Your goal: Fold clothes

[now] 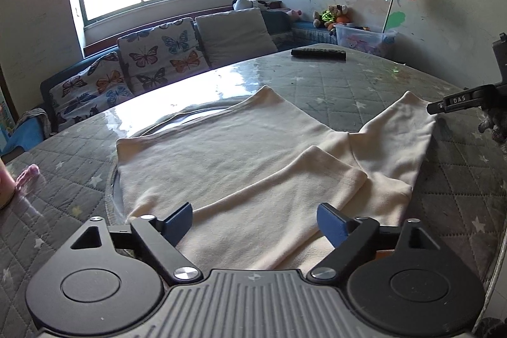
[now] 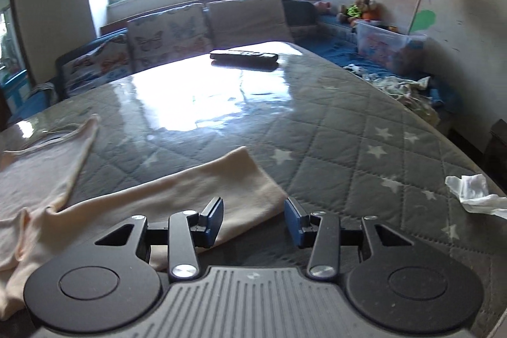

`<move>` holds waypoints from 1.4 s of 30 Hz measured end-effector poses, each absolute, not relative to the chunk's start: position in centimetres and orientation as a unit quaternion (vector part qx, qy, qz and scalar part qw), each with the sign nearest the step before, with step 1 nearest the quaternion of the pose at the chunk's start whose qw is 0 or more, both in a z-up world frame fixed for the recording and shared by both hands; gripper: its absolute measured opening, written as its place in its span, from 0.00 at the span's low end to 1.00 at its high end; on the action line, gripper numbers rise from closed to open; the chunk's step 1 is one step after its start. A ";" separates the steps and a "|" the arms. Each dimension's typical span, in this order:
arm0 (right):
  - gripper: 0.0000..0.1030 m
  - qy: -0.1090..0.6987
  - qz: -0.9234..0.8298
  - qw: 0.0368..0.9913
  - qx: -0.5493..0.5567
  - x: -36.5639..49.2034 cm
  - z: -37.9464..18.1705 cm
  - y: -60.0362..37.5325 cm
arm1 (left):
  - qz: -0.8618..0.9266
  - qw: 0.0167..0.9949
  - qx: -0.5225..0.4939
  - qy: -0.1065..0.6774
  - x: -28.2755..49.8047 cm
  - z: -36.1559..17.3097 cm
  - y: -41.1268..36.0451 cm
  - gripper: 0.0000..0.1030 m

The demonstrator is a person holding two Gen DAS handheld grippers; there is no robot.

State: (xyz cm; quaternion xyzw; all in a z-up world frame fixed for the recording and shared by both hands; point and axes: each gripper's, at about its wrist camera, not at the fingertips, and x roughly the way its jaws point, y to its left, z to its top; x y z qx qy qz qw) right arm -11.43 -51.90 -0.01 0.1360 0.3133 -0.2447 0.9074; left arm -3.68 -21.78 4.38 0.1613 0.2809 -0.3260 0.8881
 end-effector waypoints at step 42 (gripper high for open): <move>0.04 0.247 0.139 0.959 -0.006 -1.9 12.3 -25.7 | -0.235 0.928 0.071 0.281 -4.6 3.8 -11.4 1.00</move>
